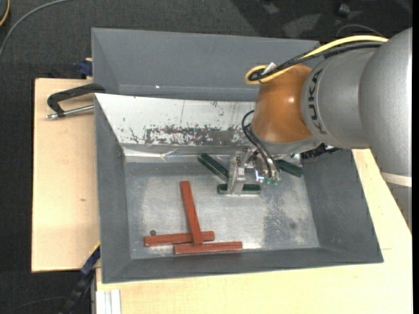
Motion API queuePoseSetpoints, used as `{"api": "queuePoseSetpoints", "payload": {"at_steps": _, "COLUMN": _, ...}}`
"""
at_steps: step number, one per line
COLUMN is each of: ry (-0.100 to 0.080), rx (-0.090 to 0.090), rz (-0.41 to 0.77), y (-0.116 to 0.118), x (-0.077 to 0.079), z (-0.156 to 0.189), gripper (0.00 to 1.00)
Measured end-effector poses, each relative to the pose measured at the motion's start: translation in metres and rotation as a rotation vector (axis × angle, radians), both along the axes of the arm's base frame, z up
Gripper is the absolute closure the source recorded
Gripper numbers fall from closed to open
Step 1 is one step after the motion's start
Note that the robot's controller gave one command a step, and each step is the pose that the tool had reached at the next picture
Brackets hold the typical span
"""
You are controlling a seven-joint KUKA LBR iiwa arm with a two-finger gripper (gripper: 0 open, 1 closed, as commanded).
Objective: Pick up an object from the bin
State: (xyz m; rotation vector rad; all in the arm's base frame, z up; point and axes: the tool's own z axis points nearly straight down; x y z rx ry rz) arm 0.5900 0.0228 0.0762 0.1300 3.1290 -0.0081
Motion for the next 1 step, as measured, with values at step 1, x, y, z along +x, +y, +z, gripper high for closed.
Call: {"api": "queuePoseSetpoints", "payload": {"at_steps": 1, "ry": -0.006, "rx": 0.007, "rz": 0.001, "y": 0.0022, "x": -0.0093, "z": 0.1186, "gripper": 1.0}}
